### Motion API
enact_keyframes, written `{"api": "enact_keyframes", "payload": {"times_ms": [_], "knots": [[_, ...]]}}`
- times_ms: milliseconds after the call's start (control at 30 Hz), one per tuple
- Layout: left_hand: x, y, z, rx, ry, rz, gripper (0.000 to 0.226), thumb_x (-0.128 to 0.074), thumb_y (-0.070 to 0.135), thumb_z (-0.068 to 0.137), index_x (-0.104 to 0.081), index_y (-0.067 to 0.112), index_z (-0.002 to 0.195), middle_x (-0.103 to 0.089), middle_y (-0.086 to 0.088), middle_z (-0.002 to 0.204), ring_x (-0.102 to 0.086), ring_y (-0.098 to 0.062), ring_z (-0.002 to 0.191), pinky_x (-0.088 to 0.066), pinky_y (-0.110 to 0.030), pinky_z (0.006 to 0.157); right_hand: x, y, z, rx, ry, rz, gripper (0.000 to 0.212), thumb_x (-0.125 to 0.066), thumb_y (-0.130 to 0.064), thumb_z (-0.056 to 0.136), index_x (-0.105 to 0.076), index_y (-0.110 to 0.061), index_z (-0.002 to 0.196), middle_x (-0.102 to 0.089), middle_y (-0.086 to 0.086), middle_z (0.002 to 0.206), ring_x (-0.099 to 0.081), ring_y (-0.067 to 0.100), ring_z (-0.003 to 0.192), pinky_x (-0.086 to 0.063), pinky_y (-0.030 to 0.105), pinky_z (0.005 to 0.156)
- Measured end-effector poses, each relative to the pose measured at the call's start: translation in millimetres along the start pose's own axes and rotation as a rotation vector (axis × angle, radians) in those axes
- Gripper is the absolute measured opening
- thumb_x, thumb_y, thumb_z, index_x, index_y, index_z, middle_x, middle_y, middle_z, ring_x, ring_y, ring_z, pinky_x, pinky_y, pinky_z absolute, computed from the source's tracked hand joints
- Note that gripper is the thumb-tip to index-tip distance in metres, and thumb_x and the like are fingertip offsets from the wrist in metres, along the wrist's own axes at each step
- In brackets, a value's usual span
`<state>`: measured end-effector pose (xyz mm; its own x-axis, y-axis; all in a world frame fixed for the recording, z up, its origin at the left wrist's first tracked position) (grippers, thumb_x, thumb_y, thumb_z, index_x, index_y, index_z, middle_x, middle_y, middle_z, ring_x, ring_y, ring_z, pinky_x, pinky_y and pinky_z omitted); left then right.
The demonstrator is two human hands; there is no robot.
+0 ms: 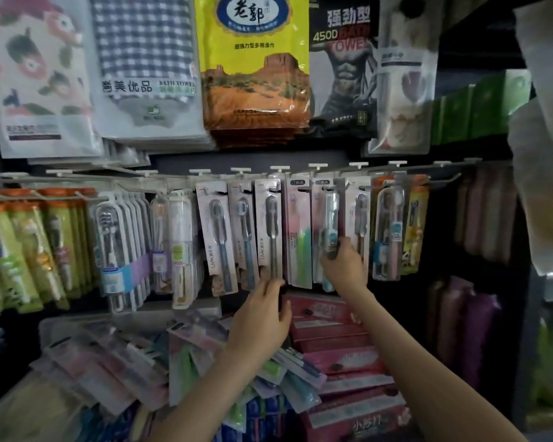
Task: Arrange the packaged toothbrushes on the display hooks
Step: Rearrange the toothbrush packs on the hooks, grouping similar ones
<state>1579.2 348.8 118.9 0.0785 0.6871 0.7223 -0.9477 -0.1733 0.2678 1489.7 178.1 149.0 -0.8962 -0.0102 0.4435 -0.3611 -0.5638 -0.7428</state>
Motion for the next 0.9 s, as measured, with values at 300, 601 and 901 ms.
{"api": "enact_keyframes", "payload": {"times_ms": [300, 601, 901], "knots": [[2, 21, 3, 0.011, 0.003, -0.091, 0.038, -0.047, 0.03, 0.096, -0.043, 0.019, 0.132, -0.049, -0.003, 0.134, -0.059, -0.016, 0.099, -0.051, -0.028, 0.077, 20, -15, -36, 0.05, -0.062, 0.186, 0.022, -0.057, -0.01, 0.087, -0.041, -0.01, 0.102, -0.054, 0.005, 0.084, -0.048, 0.009, 0.062, -0.035, 0.014, 0.042], [-7, 56, 9, -0.01, -0.079, -0.246, 0.048, -0.051, 0.027, 0.095, -0.037, 0.018, 0.141, -0.058, -0.005, 0.125, -0.061, -0.021, 0.102, -0.051, -0.033, 0.081, 38, -30, -50, -0.038, -0.107, 0.2, 0.022, -0.061, -0.019, 0.087, -0.044, -0.011, 0.1, -0.048, -0.003, 0.077, -0.044, 0.005, 0.061, -0.032, 0.018, 0.046], [7, 53, 7, 0.029, -0.135, -0.373, 0.062, -0.048, 0.014, 0.096, -0.019, 0.03, 0.148, -0.061, 0.002, 0.083, -0.054, -0.009, 0.059, -0.039, -0.016, 0.047, 36, -49, -67, -0.164, -0.105, 0.46, 0.034, -0.063, -0.011, 0.086, -0.046, -0.005, 0.114, -0.057, 0.006, 0.093, -0.06, 0.018, 0.082, -0.054, 0.033, 0.069]]}}
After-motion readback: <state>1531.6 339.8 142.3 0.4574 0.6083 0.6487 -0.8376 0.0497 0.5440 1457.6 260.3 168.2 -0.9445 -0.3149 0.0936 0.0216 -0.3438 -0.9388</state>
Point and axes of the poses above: each hand's wrist, its own z-axis towards the middle knuckle, its own x-axis out of the back of the hand, y = z × x, the point moved 8 cm from there along z, towards the middle knuckle
